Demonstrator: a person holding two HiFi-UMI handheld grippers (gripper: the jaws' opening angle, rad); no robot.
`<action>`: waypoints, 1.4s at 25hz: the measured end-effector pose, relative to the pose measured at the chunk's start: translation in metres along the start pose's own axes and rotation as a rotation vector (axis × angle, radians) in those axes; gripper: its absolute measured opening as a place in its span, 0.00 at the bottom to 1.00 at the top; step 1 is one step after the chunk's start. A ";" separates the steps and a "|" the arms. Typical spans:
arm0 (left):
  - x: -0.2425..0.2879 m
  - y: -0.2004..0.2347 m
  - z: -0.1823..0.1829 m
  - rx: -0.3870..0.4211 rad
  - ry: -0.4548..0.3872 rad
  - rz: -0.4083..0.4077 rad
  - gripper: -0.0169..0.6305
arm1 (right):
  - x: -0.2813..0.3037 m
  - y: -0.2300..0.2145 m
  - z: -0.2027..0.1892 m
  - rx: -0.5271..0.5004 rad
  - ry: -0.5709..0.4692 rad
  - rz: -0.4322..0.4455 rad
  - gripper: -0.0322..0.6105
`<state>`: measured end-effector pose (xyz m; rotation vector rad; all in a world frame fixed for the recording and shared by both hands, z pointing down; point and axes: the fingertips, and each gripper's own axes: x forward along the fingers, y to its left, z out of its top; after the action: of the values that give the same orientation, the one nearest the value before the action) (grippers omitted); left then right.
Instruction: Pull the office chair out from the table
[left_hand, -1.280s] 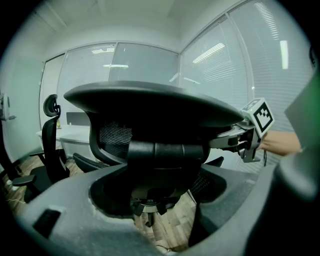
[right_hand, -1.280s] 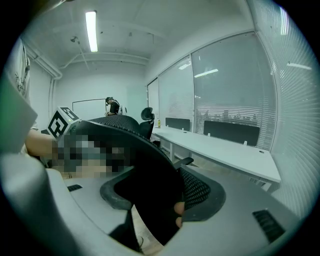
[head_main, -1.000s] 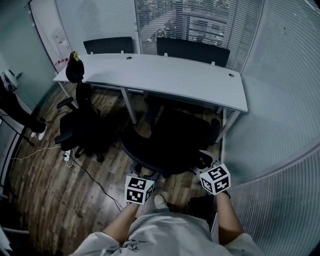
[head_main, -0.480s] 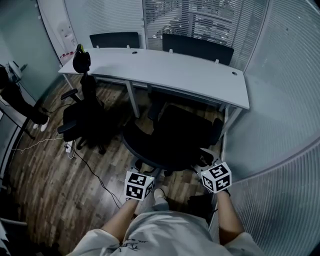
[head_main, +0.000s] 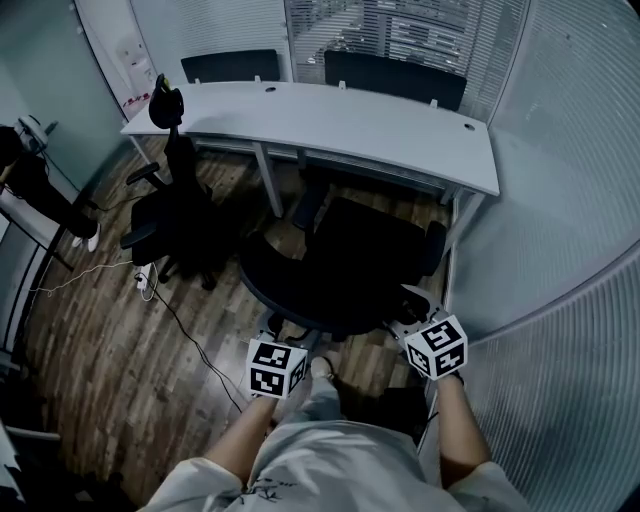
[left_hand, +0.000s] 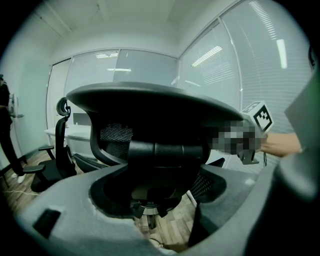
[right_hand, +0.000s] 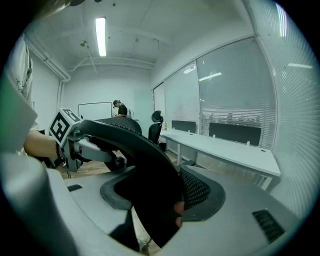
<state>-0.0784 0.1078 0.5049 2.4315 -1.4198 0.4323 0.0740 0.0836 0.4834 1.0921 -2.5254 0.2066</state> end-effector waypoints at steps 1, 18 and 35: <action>-0.004 -0.003 -0.002 -0.002 -0.002 0.004 0.53 | -0.004 0.003 -0.002 0.000 -0.003 0.003 0.38; -0.071 -0.021 -0.032 -0.015 -0.012 0.016 0.53 | -0.039 0.067 -0.018 0.017 -0.009 0.052 0.38; -0.134 -0.026 -0.062 0.002 0.003 -0.021 0.53 | -0.065 0.134 -0.028 -0.022 0.011 -0.034 0.38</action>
<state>-0.1253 0.2496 0.5055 2.4439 -1.3927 0.4319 0.0258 0.2271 0.4856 1.1213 -2.4915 0.1756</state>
